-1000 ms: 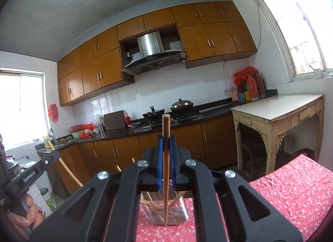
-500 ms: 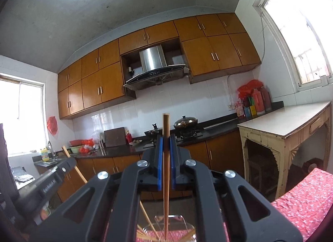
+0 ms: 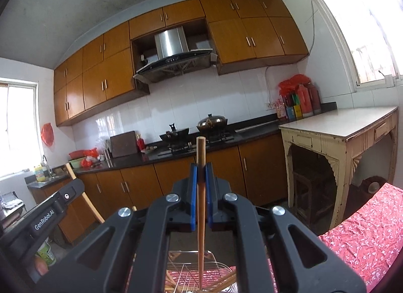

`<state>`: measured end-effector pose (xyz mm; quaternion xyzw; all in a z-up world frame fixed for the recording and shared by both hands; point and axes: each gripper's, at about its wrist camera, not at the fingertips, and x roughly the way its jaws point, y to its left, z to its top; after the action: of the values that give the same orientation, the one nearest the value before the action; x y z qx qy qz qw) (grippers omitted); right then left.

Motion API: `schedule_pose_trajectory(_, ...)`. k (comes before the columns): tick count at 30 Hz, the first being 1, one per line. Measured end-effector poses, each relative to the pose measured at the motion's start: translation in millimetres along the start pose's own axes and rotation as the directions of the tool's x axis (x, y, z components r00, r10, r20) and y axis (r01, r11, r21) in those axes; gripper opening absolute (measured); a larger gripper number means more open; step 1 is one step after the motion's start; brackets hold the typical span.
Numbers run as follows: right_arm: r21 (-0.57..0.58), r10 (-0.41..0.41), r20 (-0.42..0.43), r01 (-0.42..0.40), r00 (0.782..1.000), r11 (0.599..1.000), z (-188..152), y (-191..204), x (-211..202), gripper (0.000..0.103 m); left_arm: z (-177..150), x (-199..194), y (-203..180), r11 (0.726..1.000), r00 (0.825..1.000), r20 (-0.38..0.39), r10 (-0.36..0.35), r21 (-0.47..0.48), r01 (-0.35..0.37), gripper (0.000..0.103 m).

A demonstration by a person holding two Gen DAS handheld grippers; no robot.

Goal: Organize utensils
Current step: 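Open both tools to drop the chopsticks into the wire holder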

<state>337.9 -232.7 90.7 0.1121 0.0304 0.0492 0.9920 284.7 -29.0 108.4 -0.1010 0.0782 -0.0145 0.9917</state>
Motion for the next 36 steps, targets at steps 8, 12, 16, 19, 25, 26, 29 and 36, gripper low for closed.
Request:
schedule_pose_trajectory(8, 0.001, 0.011, -0.074, -0.011, 0.997, 1.000, -16, 2, 14, 0.008, -8, 10, -9, 1.000, 0.999, -0.047, 0.001, 0.029, 0.000, 0.007)
schedule_pose_trajectory(12, 0.016, 0.012, -0.119, -0.010, 0.993, 1.000, -22, -2, 21, 0.008, -13, 14, -14, 0.998, 0.997, -0.080, 0.004, 0.056, 0.000, 0.007)
schedule_pose_trajectory(16, 0.035, 0.000, -0.161, 0.006, 0.987, 0.999, -28, -10, 27, 0.008, -18, 21, -17, 0.997, 0.993, -0.114, 0.004, 0.081, 0.005, 0.007)
schedule_pose_trajectory(19, 0.040, -0.015, -0.180, 0.022, 0.983, 0.999, -31, -16, 29, 0.009, -22, 23, -18, 0.995, 0.991, -0.131, 0.014, 0.095, -0.001, 0.007)
schedule_pose_trajectory(25, 0.020, -0.071, -0.157, 0.075, 0.985, 0.997, -31, -26, 18, 0.038, -20, 17, -16, 0.993, 0.991, -0.128, 0.044, 0.111, -0.030, 0.013)
schedule_pose_trajectory(26, 0.019, -0.076, -0.149, 0.080, 0.986, 0.997, -30, -28, 15, 0.046, -19, 15, -15, 0.993, 0.991, -0.124, 0.049, 0.110, -0.035, 0.020)
schedule_pose_trajectory(29, 0.012, -0.094, -0.122, 0.097, 0.988, 0.995, -25, -33, 4, 0.056, -16, 5, -13, 0.992, 0.994, -0.083, 0.070, 0.115, -0.060, 0.056)
schedule_pose_trajectory(36, -0.015, -0.127, -0.068, 0.126, 0.990, 0.992, -14, -39, -26, 0.077, -8, -18, -16, 0.983, 0.996, -0.029, 0.084, 0.163, -0.078, 0.065)
